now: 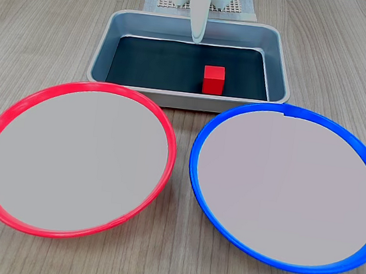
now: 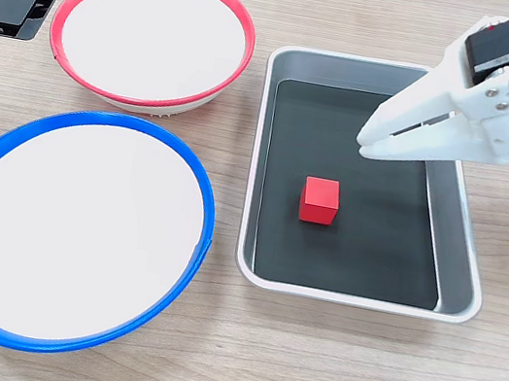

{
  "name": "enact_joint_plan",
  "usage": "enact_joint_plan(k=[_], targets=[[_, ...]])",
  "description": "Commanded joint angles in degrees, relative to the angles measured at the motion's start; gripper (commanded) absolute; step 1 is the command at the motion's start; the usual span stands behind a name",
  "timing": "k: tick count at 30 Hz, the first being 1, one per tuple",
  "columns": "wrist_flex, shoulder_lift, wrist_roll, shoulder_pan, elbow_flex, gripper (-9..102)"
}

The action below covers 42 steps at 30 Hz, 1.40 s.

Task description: Move a red block from tray to red dish

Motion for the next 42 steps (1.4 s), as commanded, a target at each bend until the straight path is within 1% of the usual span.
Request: enact_joint_plan(k=[1,30,32,35,36,37,39,41,42], targets=[[0.1,1.4,-0.1,0.4,0.0,0],[0.1,1.4,-0.1,0.4,0.0,0],[0.1,1.4,2.3,2.2,0.0,0],[1.2,1.3,12.5,11.0,0.0,1],[1.4,1.2,13.4,11.4,0.0,2],[1.5,1.2,13.4,11.4,0.0,0],[1.4,1.2,13.4,12.1,0.0,1],[-0.3,1.2,8.8,12.5,0.0,0],[-2.5,1.1,5.8,12.8,0.0,0]])
